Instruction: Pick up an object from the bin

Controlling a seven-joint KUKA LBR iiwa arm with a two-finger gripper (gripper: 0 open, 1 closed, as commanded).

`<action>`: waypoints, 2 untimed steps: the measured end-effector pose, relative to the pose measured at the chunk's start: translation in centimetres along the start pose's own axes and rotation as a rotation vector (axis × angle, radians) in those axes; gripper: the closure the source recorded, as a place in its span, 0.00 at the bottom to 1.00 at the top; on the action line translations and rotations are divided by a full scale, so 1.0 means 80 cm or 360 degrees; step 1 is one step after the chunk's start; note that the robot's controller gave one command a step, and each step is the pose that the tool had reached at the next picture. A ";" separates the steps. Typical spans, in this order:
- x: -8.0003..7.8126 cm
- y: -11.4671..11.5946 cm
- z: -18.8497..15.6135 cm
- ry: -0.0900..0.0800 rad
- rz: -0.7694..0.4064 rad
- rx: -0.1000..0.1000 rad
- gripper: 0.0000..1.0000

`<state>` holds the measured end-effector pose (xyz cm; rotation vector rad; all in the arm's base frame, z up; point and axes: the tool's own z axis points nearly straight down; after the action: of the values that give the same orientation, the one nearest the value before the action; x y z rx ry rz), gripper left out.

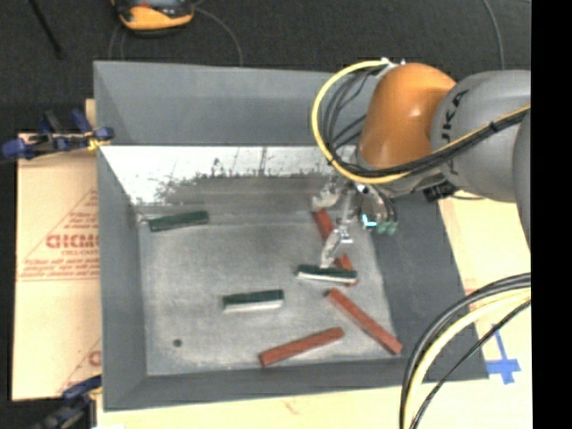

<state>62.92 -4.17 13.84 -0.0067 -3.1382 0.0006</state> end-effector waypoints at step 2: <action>0.012 -0.008 0.073 0.0001 0.0117 -0.0004 1.00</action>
Offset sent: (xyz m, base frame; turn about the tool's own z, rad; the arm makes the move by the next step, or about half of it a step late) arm -0.0132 -0.0063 -0.0684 0.0772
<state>61.95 -4.80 7.99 -0.1224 -3.1354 -0.0033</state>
